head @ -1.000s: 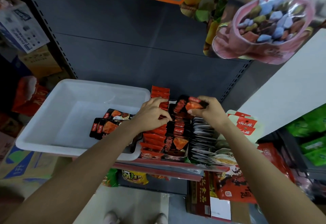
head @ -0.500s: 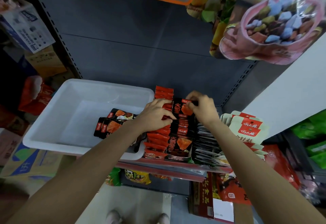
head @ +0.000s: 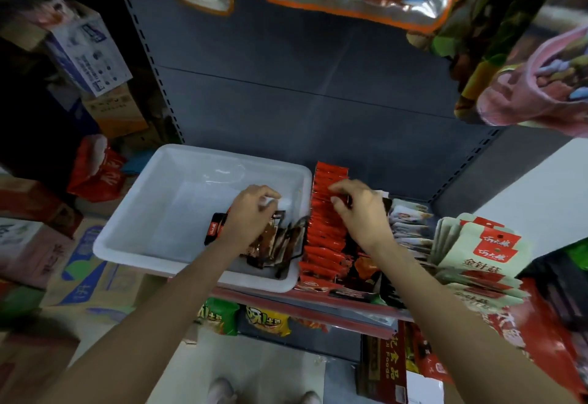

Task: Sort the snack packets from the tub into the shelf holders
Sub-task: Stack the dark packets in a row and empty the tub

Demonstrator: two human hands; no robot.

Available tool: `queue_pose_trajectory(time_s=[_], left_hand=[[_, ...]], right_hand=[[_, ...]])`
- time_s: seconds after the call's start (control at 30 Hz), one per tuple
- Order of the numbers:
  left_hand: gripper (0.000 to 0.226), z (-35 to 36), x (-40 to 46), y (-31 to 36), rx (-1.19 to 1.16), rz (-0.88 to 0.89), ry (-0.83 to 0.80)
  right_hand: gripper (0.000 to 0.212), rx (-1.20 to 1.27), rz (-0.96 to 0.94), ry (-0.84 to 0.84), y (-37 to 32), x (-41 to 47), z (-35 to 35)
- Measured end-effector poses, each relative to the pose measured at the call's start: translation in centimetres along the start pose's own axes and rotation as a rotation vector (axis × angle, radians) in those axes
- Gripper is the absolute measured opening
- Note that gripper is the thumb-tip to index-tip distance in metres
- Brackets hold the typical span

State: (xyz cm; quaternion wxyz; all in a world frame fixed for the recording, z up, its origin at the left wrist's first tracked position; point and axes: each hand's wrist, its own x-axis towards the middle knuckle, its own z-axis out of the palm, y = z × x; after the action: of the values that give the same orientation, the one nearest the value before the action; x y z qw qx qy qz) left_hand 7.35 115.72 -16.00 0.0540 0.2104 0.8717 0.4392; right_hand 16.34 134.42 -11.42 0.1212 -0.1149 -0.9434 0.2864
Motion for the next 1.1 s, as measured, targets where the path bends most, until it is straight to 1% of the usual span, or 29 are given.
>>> queue_pose_trajectory(time_s=[0.1, 0.13, 0.2, 0.23, 0.3, 0.37, 0.4, 0.47, 0.5, 0.53, 0.6, 0.67, 0.7, 0.73, 0.8, 0.87, 0.93, 0.97, 1.0, 1.03, 1.1], left_hand=[[0.007, -2.8, -0.4, -3.5, 0.012, -0.240, -0.095], [0.008, -3.4, -0.4, -4.7, 0.072, -0.299, -0.147], [0.025, -4.3, -0.1, -6.9, 0.272, -0.416, -0.239], [0.027, -4.6, 0.0, -7.8, 0.323, -0.474, -0.279], [0.023, -5.2, 0.3, -9.3, 0.346, -0.524, -0.358], [0.024, -5.4, 0.5, -10.9, 0.270, -0.545, -0.411], [0.027, -5.4, 0.6, -11.5, 0.219, -0.545, -0.414], [0.030, -5.3, 0.7, -12.3, 0.180, -0.550, -0.436], [0.030, -5.3, 0.9, -12.5, 0.181, -0.554, -0.444], [0.029, -5.2, 1.0, -12.6, 0.175, -0.555, -0.452], [0.028, -5.0, 1.3, -13.0, 0.175, -0.532, -0.467], [0.018, -4.9, 1.4, -13.5, 0.166, -0.520, -0.474], [0.019, -5.0, 1.5, -13.8, 0.179, -0.518, -0.473], [0.024, -5.1, 1.5, -13.8, 0.209, -0.502, -0.483], [0.027, -5.5, 2.0, -13.8, 0.261, -0.442, -0.489], [0.027, -6.2, 2.5, -13.4, 0.216, -0.399, -0.412], [0.020, -6.8, 2.9, -13.0, 0.059, -0.397, -0.296], [0.019, -7.1, 3.1, -12.7, -0.073, -0.395, -0.253], [0.017, -7.4, 3.1, -12.2, -0.230, -0.385, -0.221], [0.015, -7.7, 3.0, -11.5, -0.384, -0.374, -0.194], [0.014, -8.2, 2.9, -9.7, -0.586, -0.366, -0.134]], right_hand=[[0.028, 0.081, -0.034, -0.060, -4.3, 0.7, 3.0], [0.029, 0.098, -0.041, -0.095, -5.6, 1.1, 4.2], [0.031, 0.097, -0.046, -0.184, -7.3, 1.8, 7.4], [0.031, 0.077, -0.033, -0.236, -8.0, 2.2, 9.0], [0.032, 0.005, 0.022, -0.366, -8.8, 2.8, 12.3], [0.034, -0.097, 0.081, -0.499, -9.0, 3.1, 15.2], [0.040, -0.168, 0.109, -0.569, -8.9, 3.1, 16.3], [0.060, -0.336, 0.154, -0.706, -8.4, 2.9, 18.1], [0.067, -0.414, 0.181, -0.737, -8.3, 2.8, 18.7], [0.070, -0.478, 0.200, -0.724, -8.4, 2.8, 19.0], [0.071, -0.574, 0.197, -0.618, -8.6, 2.9, 19.3], [0.067, -0.621, 0.174, -0.518, -8.6, 3.1, 19.4], [0.065, -0.626, 0.169, -0.496, -8.6, 3.2, 19.4], [0.063, -0.607, 0.170, -0.486, -8.5, 3.2, 19.4], [0.055, -0.490, 0.203, -0.449, -8.5, 3.5, 19.0], [0.040, -0.273, 0.240, -0.395, -9.0, 3.9, 17.8], [0.012, -0.039, 0.246, -0.363, -9.4, 4.2, 16.3], [0.008, 0.064, 0.245, -0.348, -9.5, 4.3, 15.4], [0.013, 0.142, 0.237, -0.330, -9.5, 4.4, 14.5], [0.013, 0.199, 0.216, -0.329, -9.6, 4.5, 13.4], [0.017, 0.293, 0.184, -0.394, -9.4, 4.7, 11.4]])
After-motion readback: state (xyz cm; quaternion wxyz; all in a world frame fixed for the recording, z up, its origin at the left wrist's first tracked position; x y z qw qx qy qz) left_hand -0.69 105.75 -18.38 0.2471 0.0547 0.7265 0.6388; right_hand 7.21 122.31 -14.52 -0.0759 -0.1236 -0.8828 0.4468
